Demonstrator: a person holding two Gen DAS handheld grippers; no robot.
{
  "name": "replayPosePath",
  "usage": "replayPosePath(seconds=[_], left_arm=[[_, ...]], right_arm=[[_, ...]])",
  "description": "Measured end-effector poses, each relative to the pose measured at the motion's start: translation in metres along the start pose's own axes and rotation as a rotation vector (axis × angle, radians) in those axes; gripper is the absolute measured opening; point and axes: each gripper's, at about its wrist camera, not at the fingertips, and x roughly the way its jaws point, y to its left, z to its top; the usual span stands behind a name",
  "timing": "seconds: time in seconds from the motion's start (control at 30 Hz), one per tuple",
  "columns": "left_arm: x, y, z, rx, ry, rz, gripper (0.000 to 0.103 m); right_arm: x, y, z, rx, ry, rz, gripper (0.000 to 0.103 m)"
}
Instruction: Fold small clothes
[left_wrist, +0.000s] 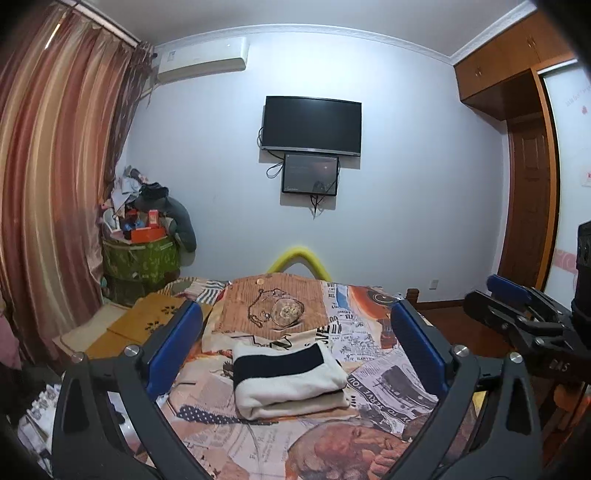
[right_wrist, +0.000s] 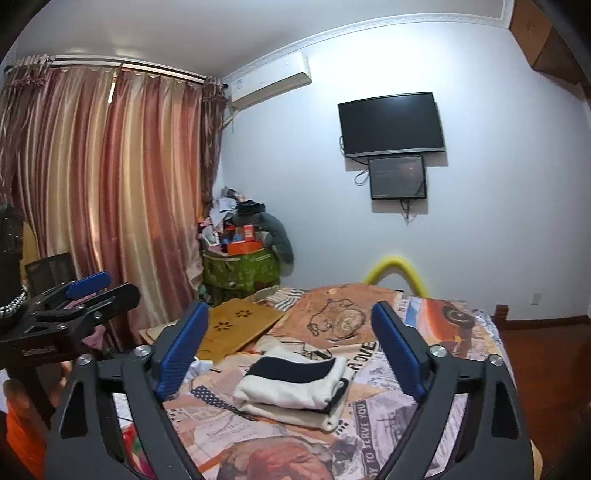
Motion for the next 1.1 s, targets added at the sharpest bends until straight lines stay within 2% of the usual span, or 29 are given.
replayPosePath(seconds=[0.07,0.3,1.1], left_arm=[[0.000,0.000,-0.001,-0.006,0.004,0.003,0.103],[0.000,0.002,-0.004,-0.014,0.011,0.015,0.103],[0.014,-0.007,-0.009,-0.003,0.040,-0.016,0.103]], right_arm=[[-0.003,0.001,-0.001,-0.001,-0.010,-0.007,0.102],[-0.009,-0.001,-0.005,0.012,-0.004,-0.015,0.102],[-0.018,-0.004,-0.009,0.024,0.014,-0.030,0.102]])
